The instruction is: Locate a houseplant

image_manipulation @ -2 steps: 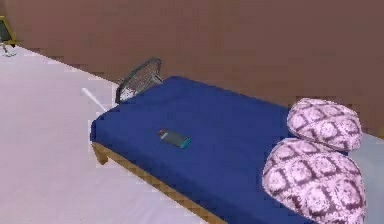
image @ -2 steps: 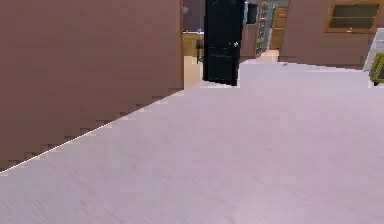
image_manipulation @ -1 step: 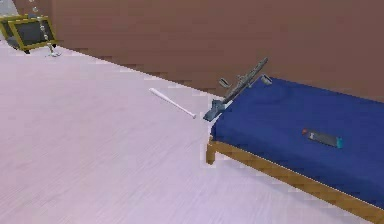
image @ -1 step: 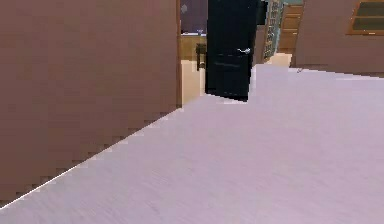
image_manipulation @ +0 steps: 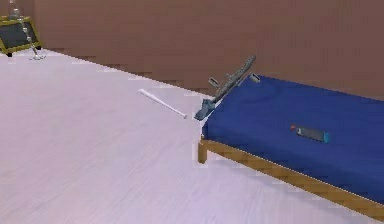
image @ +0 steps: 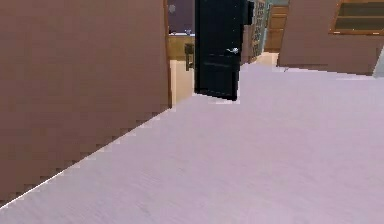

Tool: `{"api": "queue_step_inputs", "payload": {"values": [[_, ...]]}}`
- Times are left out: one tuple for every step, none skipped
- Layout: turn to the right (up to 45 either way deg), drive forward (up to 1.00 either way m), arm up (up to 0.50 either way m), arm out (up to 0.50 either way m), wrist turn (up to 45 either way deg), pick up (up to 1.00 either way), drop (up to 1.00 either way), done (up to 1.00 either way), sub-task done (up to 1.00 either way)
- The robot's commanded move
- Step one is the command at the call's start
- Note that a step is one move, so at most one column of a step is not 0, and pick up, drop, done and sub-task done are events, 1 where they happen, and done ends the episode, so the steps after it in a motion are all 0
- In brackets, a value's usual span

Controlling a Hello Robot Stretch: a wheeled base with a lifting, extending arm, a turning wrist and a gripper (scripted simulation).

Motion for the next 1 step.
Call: {"api": "queue_step_inputs", "payload": {"values": [[0.0, 1.00, 0.00, 0.00, 0.0, 0.00, 0.00, 0.00, 0.00]]}}
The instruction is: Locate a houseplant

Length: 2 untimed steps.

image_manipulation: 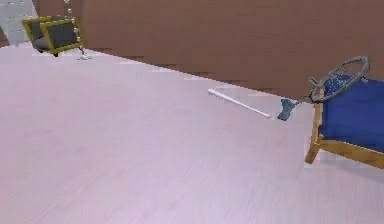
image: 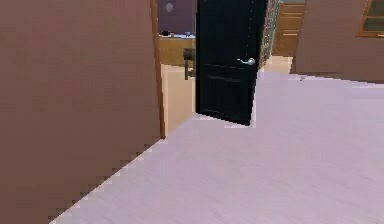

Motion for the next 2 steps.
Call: {"api": "queue_step_inputs", "payload": {"values": [[0.0, 1.00, 0.00, 0.00, 0.0, 0.00, 0.00, 0.00, 0.00], [0.0, 1.00, 0.00, 0.00, 0.0, 0.00, 0.00, 0.00, 0.00]]}}
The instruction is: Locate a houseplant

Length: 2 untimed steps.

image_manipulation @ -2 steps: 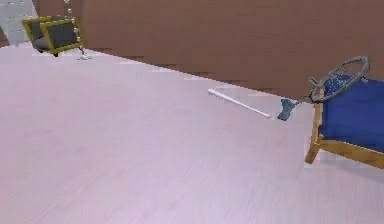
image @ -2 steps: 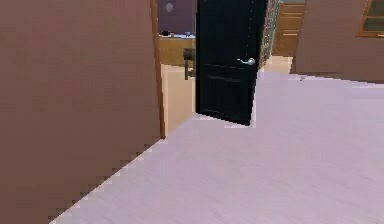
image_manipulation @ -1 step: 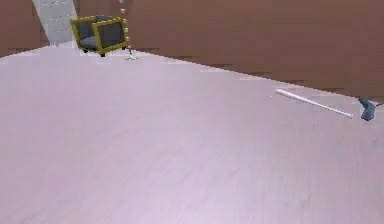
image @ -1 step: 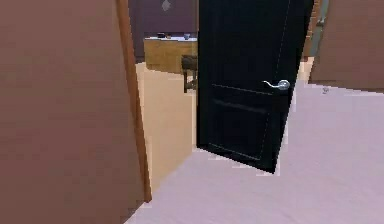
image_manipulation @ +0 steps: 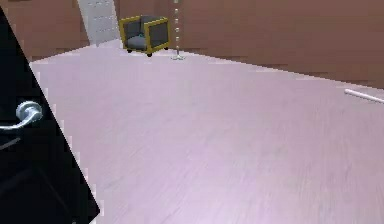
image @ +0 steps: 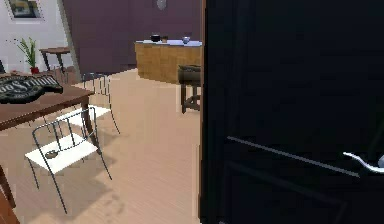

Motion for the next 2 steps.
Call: {"api": "queue_step_inputs", "payload": {"values": [[3.0, 0.00, 0.00, 0.00, 0.0, 0.00, 0.00, 0.00, 0.00], [0.0, 0.30, 0.00, 0.00, 0.0, 0.00, 0.00, 0.00, 0.00]]}}
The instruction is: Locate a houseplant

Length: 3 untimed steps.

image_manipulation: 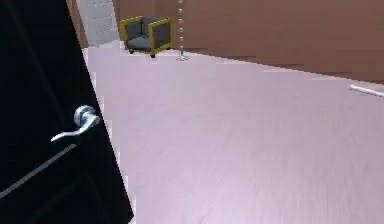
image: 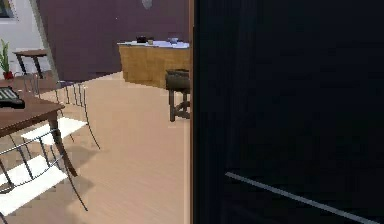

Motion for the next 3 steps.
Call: {"api": "queue_step_inputs", "payload": {"values": [[-30.0, 0.00, 0.00, 0.00, 0.0, 0.00, 0.00, 0.00, 0.00], [0.0, 0.35, 0.00, 0.00, 0.0, 0.00, 0.00, 0.00, 0.00], [-30.0, 0.00, 0.00, 0.00, 0.0, 0.00, 0.00, 0.00, 0.00]]}}
